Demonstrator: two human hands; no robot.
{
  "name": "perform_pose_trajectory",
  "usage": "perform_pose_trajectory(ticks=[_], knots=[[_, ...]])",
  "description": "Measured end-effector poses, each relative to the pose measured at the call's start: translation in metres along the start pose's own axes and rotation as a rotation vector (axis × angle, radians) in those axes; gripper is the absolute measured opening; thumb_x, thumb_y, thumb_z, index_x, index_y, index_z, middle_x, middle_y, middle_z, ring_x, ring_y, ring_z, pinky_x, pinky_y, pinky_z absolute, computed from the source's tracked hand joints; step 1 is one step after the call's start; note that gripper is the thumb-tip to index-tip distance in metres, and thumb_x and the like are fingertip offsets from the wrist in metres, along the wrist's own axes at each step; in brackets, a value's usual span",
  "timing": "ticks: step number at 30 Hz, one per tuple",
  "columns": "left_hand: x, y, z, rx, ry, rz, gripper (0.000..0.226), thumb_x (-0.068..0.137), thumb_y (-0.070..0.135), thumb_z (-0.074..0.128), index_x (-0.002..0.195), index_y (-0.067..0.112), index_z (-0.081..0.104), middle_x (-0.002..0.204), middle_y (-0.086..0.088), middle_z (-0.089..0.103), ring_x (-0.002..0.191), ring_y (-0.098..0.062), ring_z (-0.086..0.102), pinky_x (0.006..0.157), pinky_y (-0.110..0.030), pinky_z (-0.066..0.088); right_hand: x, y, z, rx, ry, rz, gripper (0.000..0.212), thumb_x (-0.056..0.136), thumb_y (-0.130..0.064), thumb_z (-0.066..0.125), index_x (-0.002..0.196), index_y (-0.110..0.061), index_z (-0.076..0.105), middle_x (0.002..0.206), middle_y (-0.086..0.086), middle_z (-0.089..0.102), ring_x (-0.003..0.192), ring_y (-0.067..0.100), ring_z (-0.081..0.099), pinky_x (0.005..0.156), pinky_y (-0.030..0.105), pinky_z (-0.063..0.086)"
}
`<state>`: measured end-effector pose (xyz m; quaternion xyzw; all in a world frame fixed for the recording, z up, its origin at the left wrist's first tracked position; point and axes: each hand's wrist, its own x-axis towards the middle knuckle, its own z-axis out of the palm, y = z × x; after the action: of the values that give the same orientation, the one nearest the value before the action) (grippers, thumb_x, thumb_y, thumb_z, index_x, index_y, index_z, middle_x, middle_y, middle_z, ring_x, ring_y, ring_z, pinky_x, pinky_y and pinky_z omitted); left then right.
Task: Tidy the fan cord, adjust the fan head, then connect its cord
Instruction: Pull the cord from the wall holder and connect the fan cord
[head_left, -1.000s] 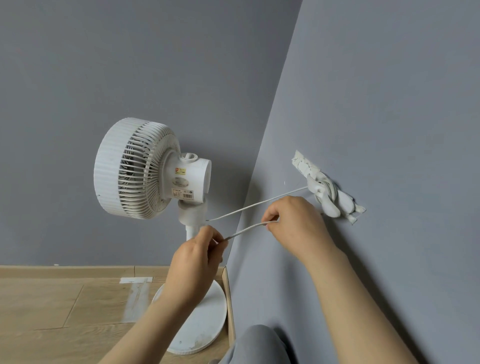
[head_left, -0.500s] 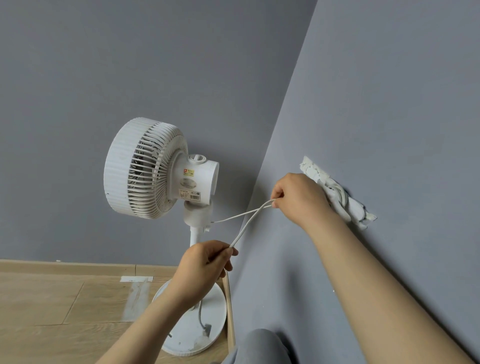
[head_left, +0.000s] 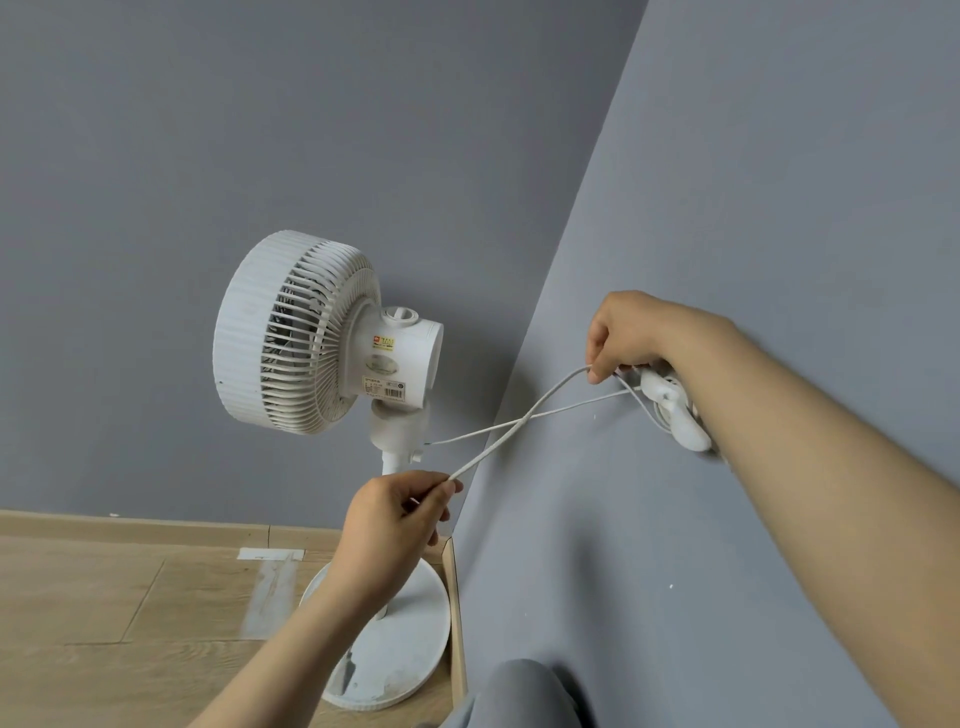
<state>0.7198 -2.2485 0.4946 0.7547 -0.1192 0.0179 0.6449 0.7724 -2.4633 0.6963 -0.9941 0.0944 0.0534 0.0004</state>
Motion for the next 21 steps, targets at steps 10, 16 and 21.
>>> perform_pose_trajectory(ticks=[10,16,21], knots=[[0.001,0.01,0.013,0.004,0.017,-0.02,0.017,0.087,0.021,0.067,0.071,0.025,0.073,0.064,-0.002,0.069,0.048,-0.001,0.055,0.059,-0.023,0.049,0.008,0.002,-0.006,-0.205,-0.036,0.045,0.015,0.066,-0.007,0.08,0.066,-0.016,0.068,0.078,0.011,0.072,0.065,0.025,0.063,0.059,0.027,0.05],[-0.002,0.012,0.011,-0.058,0.001,-0.026,0.018,0.092,0.015,0.06,0.082,0.024,0.072,0.065,0.005,0.067,0.05,0.0,0.056,0.055,-0.013,0.047,0.003,0.003,-0.024,-0.303,0.042,0.071,0.018,0.064,-0.004,0.077,0.076,-0.015,0.072,0.084,0.007,0.071,0.08,0.025,0.066,0.067,0.026,0.048],[-0.004,0.016,0.007,-0.086,0.001,-0.019,0.022,0.092,0.01,0.058,0.082,0.025,0.071,0.066,0.006,0.067,0.05,0.0,0.055,0.057,-0.016,0.046,-0.007,-0.001,-0.027,-0.319,0.06,0.104,0.021,0.07,0.0,0.072,0.087,-0.011,0.075,0.074,0.001,0.067,0.084,0.024,0.065,0.073,0.029,0.05]])
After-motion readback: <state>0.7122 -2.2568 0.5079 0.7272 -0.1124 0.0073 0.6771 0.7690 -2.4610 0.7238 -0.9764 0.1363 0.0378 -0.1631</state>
